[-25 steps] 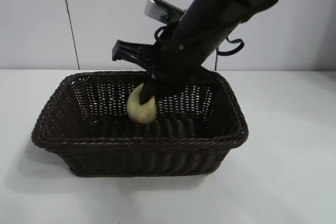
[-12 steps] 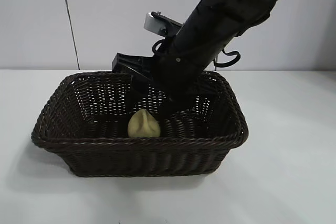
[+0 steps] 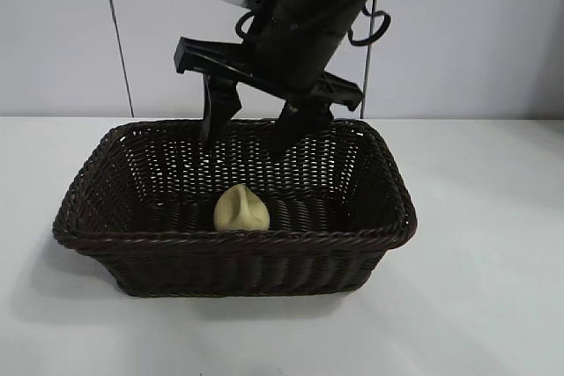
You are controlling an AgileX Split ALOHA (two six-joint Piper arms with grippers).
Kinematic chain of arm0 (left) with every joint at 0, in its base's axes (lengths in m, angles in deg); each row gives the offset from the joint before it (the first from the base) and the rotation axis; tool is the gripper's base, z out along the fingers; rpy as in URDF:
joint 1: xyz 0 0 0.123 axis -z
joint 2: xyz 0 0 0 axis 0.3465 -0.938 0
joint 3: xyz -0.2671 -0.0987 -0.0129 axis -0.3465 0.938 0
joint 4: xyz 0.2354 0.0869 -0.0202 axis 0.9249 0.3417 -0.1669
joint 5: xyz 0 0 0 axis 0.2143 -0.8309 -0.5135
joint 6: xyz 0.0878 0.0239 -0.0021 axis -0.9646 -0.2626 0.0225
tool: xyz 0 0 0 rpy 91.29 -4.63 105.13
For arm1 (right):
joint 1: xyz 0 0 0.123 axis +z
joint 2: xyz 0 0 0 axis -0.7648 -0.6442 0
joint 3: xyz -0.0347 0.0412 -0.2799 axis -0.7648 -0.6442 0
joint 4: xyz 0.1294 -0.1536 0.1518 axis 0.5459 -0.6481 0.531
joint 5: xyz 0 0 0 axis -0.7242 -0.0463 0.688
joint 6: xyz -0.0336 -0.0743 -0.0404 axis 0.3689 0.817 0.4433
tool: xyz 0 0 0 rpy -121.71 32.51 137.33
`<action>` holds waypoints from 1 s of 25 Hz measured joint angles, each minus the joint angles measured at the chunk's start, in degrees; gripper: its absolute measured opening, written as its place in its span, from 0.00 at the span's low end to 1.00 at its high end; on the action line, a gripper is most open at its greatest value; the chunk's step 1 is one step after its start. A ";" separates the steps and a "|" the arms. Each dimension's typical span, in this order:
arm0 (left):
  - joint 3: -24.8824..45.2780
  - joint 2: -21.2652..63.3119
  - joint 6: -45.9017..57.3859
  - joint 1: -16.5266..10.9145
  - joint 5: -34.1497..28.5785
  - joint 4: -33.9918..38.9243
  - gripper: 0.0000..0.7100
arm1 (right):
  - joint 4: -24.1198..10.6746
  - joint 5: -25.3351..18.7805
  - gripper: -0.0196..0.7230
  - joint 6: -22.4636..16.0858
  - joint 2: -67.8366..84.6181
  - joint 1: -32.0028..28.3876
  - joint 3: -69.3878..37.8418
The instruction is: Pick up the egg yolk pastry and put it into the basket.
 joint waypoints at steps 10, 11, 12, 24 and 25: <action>0.00 0.00 0.00 0.00 0.00 0.00 0.84 | -10.18 -14.42 0.69 -5.05 0.00 -4.58 4.27; 0.00 0.00 0.00 0.00 0.00 0.00 0.84 | -10.25 -14.95 0.69 -5.05 0.00 -5.60 4.27; 0.00 0.00 0.00 0.00 0.00 0.00 0.84 | -10.49 -15.46 0.69 -5.05 0.00 -6.87 4.27; 0.00 0.00 0.00 0.00 0.00 0.00 0.84 | -13.78 -18.21 0.69 -1.41 0.00 -26.09 4.27; 0.00 0.00 0.00 0.00 0.00 0.00 0.84 | -13.78 -18.55 0.69 -0.75 0.00 -27.36 4.27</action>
